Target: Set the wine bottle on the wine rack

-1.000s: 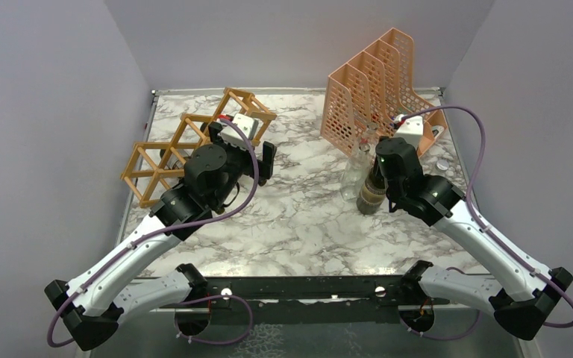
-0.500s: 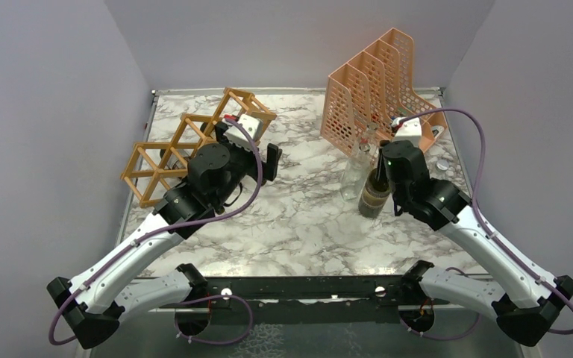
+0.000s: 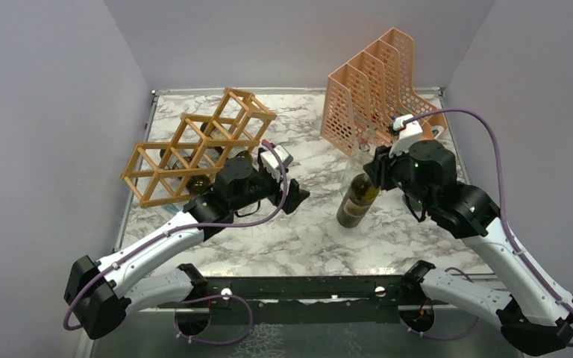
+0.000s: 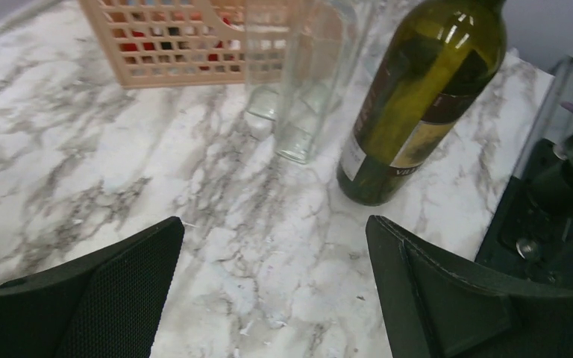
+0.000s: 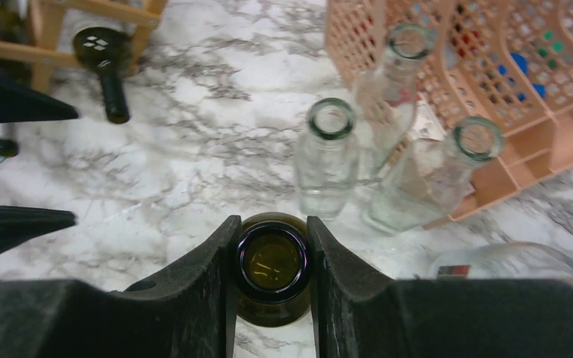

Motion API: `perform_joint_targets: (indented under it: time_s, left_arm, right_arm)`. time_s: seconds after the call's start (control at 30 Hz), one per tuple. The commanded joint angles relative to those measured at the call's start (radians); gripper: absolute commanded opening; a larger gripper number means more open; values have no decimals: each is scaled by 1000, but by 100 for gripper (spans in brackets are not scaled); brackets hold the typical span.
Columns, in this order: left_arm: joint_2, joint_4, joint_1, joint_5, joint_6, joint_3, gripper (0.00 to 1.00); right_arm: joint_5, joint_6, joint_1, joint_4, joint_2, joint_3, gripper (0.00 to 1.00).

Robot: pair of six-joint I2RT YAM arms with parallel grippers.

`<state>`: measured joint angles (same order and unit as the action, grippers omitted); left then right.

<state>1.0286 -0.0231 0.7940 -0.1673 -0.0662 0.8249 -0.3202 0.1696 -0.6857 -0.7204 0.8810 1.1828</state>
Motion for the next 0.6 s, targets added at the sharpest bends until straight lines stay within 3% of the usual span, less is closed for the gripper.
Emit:
perform_joint_targets:
  time_s: [0.0,0.23,0.57]
  left_arm:
    - [-15,288,4,-200,-97,-121,98]
    - [53,424,6,-266,-102,-217,98]
    - [174,591,17,-382,-121,-249,98]
  right_arm:
    - [240,-8,3,136,-14,10,3]
    - [415,24,3,247,44,11,1]
    - [485,60,3,328,113,74,1]
